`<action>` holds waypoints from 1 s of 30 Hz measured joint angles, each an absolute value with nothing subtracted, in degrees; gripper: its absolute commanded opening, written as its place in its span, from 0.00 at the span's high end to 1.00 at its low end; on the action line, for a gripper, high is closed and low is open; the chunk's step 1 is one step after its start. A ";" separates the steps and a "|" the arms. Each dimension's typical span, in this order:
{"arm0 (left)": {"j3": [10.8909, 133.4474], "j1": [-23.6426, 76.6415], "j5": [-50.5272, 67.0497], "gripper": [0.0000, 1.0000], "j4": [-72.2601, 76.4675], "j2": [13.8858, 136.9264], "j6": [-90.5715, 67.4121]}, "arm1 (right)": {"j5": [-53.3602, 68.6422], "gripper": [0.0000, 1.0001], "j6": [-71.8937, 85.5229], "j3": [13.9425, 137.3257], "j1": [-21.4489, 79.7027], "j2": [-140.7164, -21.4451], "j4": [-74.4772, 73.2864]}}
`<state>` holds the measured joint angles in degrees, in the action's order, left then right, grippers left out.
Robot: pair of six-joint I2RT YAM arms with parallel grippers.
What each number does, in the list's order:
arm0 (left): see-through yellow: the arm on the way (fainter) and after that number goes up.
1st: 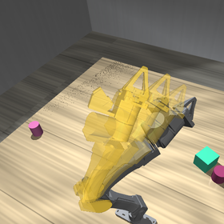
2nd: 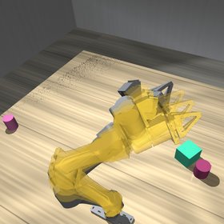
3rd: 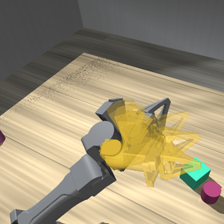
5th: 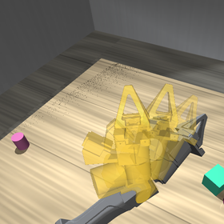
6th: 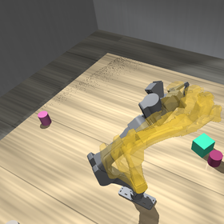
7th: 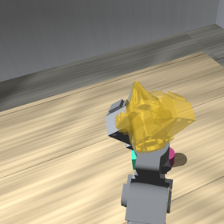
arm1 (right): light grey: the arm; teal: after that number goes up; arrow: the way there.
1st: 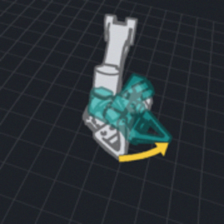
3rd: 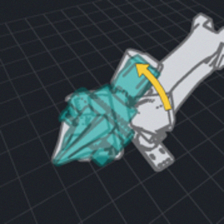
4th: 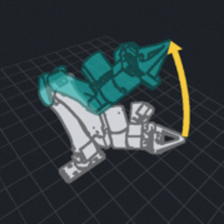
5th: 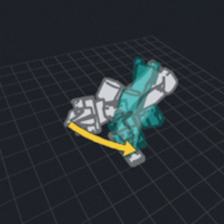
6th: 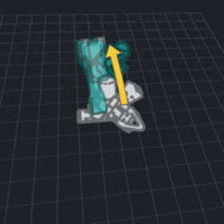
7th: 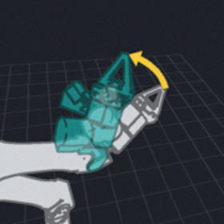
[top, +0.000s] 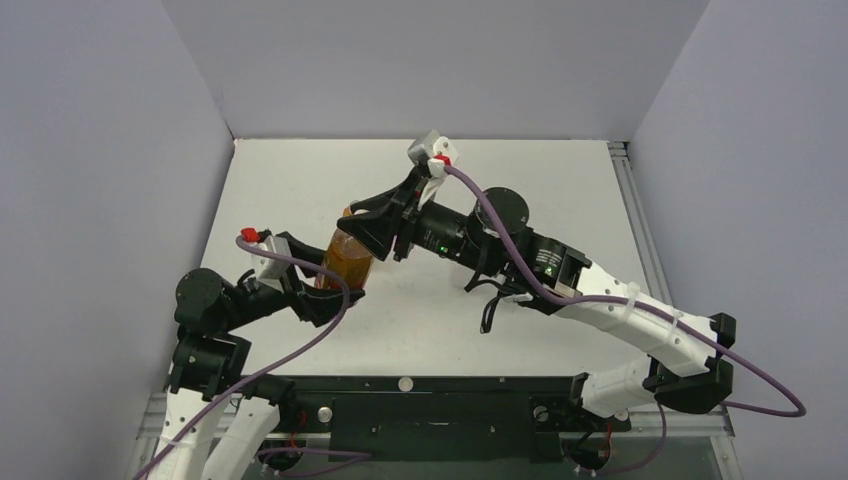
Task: Unscrew the bottle caps
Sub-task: Unscrew the bottle cap from the plastic bottle.
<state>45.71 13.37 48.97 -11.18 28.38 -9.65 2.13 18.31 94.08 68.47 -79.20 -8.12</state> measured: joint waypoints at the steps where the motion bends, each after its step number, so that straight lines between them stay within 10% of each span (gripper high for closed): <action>1: 45.84 13.43 51.57 1.00 -9.67 29.10 -12.49 | 4.73 1.00 18.26 92.64 67.88 -78.08 -6.61; 13: 48.90 13.63 64.73 1.00 -2.74 31.51 -28.23 | 34.15 0.96 27.62 85.06 60.36 -75.42 12.47; 20: 49.01 13.65 64.71 1.00 -3.01 31.16 -27.79 | 35.24 0.24 26.15 87.70 61.04 -75.79 8.38; 30: 48.93 13.65 51.92 1.00 -8.38 30.68 -17.15 | 4.73 0.26 22.81 95.37 67.57 -74.70 -6.11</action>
<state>48.93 13.65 51.92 -8.38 30.68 -17.15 4.73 22.81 95.37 67.57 -74.70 -6.11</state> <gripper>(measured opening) 0.595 0.800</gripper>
